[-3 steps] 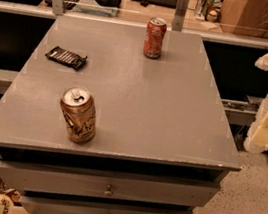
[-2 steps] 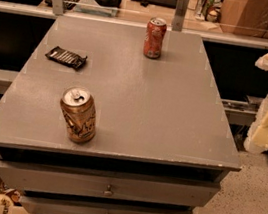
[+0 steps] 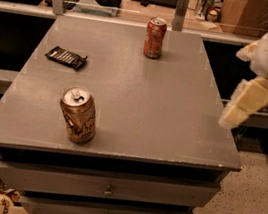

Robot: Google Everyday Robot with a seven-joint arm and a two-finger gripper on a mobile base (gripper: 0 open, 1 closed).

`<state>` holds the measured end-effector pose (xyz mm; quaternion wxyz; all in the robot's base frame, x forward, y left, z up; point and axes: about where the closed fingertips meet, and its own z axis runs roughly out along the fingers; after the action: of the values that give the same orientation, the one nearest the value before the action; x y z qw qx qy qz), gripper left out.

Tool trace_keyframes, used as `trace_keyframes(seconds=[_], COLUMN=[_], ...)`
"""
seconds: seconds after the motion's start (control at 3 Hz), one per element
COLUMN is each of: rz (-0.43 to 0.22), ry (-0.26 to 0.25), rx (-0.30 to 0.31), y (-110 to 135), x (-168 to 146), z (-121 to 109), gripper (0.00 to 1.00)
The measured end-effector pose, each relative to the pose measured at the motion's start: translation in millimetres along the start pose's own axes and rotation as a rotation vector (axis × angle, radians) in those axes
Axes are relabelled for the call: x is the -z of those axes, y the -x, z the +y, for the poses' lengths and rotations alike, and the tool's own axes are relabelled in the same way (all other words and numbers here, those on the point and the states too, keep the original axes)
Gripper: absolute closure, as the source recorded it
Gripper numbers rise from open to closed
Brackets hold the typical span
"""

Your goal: Knock coke can over

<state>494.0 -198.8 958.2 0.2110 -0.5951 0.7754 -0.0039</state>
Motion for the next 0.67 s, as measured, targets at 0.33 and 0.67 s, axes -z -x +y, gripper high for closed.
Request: trace_keyframes(seconds=[0.33,0.67], rz=[-0.125,-0.196], ry=[-0.042,-0.08], rx=[-0.049,-0.097], y=[29,54], x=[-53,-83], z=[-84,-136], gripper=[0.0,0.0])
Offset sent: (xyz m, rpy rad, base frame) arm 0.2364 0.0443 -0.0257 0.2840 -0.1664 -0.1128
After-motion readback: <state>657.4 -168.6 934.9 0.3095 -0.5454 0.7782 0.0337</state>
